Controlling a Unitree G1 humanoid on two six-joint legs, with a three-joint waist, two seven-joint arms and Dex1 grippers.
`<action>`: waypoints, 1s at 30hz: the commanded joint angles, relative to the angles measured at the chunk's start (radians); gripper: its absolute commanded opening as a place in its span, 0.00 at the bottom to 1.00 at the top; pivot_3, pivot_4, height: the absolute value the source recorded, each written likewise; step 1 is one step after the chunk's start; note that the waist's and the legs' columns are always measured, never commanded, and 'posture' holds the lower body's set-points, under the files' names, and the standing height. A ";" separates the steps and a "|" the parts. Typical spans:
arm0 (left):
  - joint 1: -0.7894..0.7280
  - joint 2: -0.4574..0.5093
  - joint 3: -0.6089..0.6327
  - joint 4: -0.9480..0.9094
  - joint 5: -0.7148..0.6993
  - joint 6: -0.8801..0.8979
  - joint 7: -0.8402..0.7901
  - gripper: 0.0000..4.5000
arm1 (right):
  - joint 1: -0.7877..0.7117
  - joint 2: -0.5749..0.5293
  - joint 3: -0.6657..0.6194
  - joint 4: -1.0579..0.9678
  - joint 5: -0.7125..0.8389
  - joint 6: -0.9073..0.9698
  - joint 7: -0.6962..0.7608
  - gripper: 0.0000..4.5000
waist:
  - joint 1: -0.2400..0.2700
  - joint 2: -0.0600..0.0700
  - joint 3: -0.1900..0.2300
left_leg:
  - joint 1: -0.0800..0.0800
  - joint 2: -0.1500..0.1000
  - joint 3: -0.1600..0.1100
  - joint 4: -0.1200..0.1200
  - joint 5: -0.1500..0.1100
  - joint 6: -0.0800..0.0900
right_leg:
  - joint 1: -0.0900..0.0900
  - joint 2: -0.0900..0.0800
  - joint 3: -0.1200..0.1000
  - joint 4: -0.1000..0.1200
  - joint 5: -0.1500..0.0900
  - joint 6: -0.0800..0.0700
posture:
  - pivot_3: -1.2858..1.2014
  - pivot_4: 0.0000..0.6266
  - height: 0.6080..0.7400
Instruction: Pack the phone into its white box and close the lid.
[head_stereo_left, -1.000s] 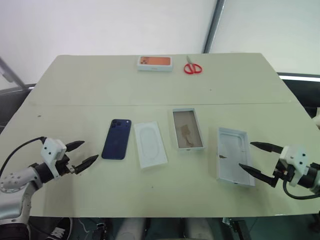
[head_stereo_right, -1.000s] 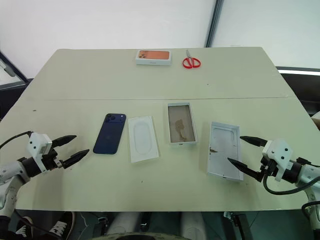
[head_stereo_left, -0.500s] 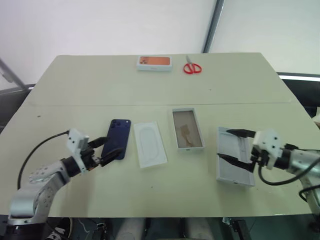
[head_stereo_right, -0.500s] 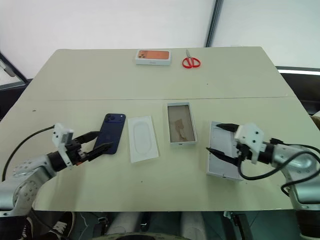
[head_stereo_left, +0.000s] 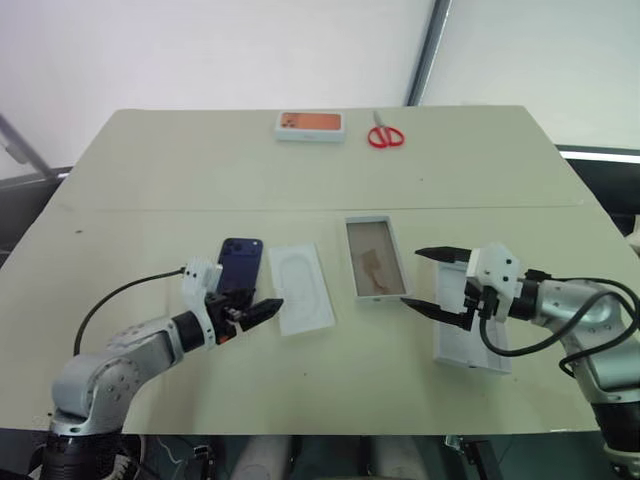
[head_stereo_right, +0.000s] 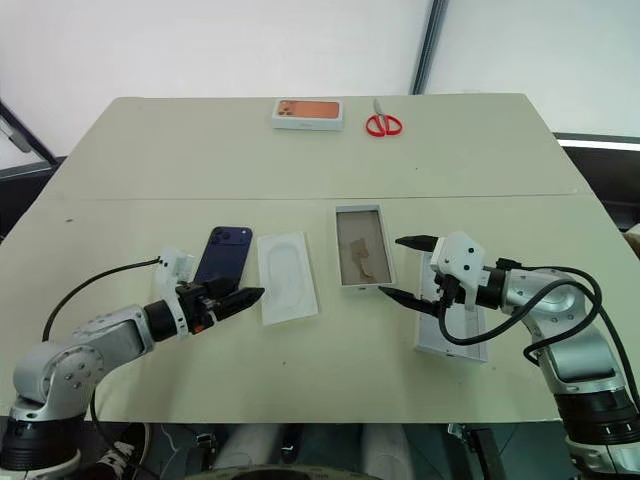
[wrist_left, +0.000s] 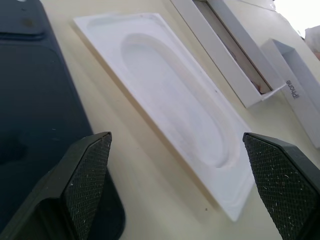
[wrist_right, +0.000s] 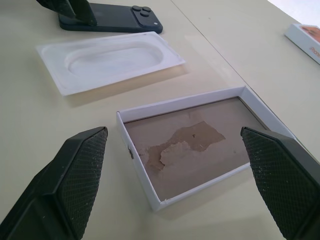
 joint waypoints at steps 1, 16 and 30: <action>0.001 -0.018 -0.016 -0.029 -0.096 0.100 0.021 0.98 | -0.002 0.010 -0.008 -0.023 0.007 -0.013 -0.009 0.99 | 0.000 0.000 0.000 | 0.000 0.000 0.000 0.000 0.000 0.000 | 0.000 0.000 0.000 0.000 0.000 0.000 | 0.52 0.24 1.00; -0.120 -0.170 0.095 0.191 -0.347 0.306 0.314 0.98 | 0.009 0.029 -0.010 -0.028 -0.007 -0.032 -0.040 0.99 | 0.003 0.000 0.000 | 0.001 -0.001 -0.001 0.001 0.000 0.000 | 0.002 0.000 -0.001 0.000 0.000 0.000 | 0.52 0.24 1.00; -0.112 -0.214 0.113 0.252 -0.437 0.301 0.411 0.14 | 0.005 0.035 -0.005 -0.027 -0.011 -0.036 -0.049 1.00 | 0.003 0.001 -0.001 | 0.002 -0.002 -0.001 0.001 0.000 0.000 | 0.002 0.000 -0.001 0.000 0.000 0.000 | 0.52 0.24 1.00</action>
